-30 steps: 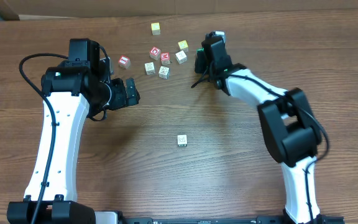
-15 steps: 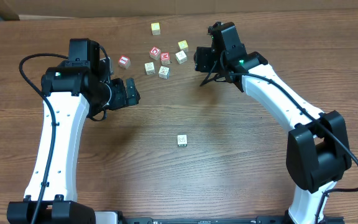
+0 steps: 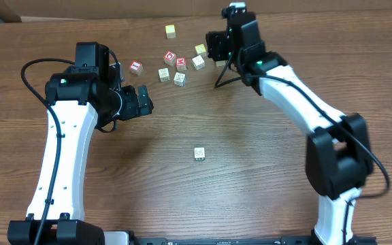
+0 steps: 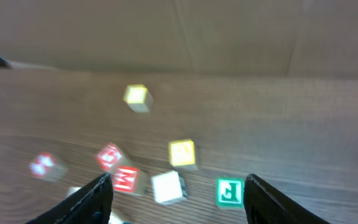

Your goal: Flip 5 blocks

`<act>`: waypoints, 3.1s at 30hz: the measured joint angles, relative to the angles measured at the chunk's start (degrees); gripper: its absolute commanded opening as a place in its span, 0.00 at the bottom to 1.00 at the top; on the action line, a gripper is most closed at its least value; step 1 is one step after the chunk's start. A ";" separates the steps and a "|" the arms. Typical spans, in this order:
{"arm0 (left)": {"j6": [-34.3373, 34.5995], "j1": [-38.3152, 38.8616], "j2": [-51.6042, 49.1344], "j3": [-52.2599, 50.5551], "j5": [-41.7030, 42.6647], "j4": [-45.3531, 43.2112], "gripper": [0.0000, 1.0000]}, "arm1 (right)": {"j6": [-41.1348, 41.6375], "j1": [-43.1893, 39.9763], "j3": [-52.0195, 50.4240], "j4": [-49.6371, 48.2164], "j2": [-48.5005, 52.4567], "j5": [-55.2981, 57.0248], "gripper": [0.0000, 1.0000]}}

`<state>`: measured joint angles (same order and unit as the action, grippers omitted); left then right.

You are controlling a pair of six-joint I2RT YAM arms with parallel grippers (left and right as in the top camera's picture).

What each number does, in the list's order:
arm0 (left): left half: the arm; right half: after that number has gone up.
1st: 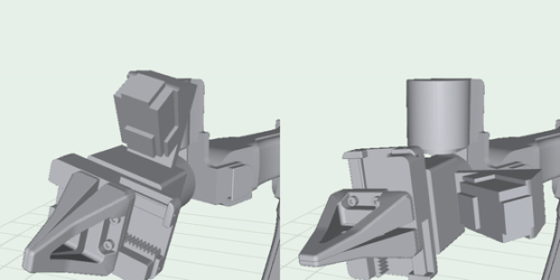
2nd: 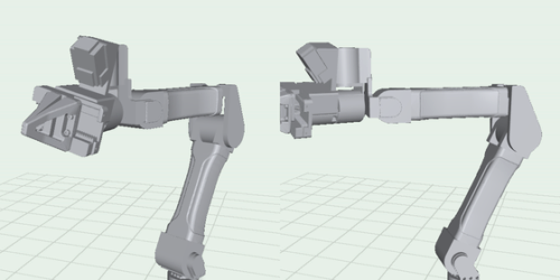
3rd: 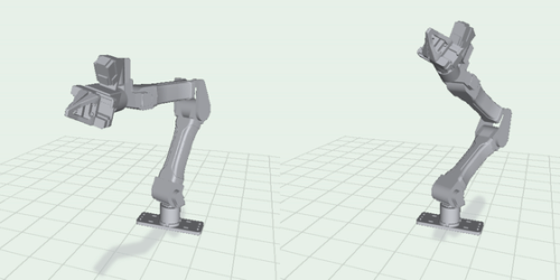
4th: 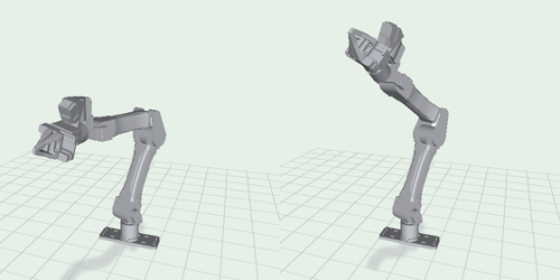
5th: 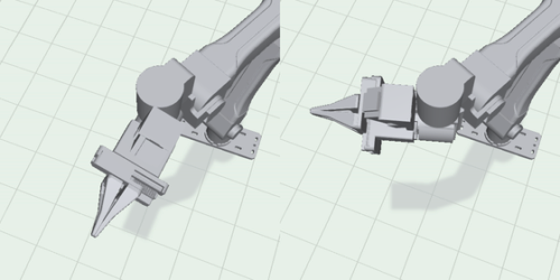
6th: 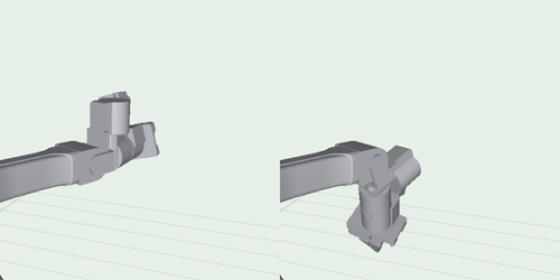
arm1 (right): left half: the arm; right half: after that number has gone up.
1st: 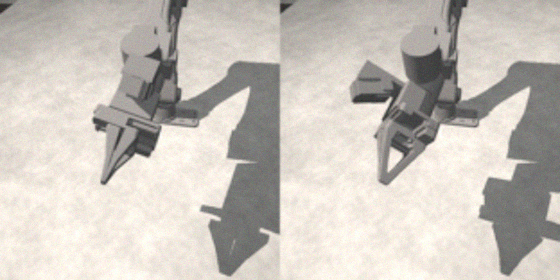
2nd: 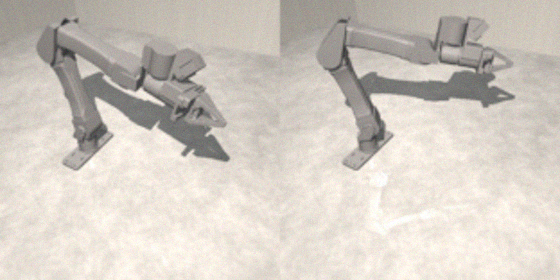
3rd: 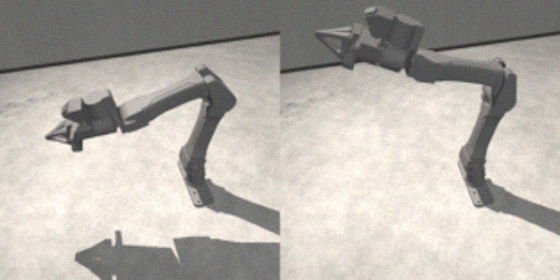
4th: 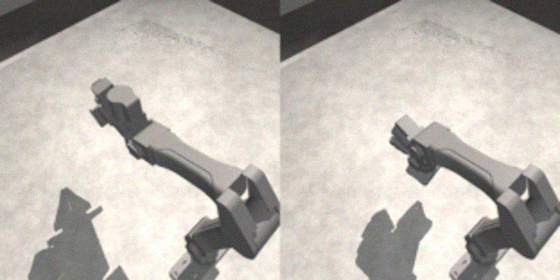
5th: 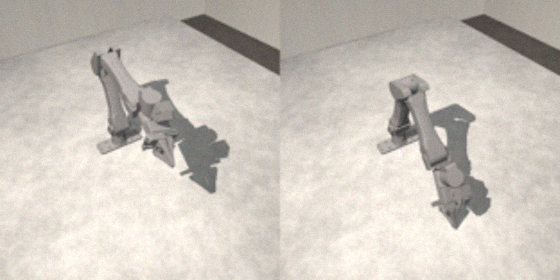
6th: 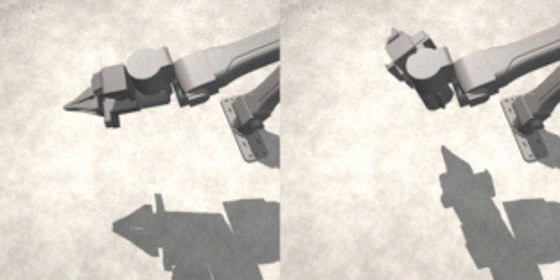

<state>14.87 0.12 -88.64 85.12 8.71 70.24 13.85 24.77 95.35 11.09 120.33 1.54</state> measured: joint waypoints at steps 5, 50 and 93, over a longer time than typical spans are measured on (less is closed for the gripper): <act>0.00 0.00 0.00 0.00 0.00 0.00 1.00 | -0.37 0.00 0.00 -2.69 9.16 2.62 0.68; 0.00 0.00 0.00 0.00 0.00 0.00 1.00 | -0.76 -0.11 0.07 -2.10 4.33 4.63 0.66; 0.00 0.00 0.00 0.00 0.00 0.00 1.00 | 2.58 -0.31 0.66 37.20 -20.11 -10.78 0.28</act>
<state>14.87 0.12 -88.64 85.12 8.71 70.24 16.43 24.47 96.01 48.29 100.22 -9.23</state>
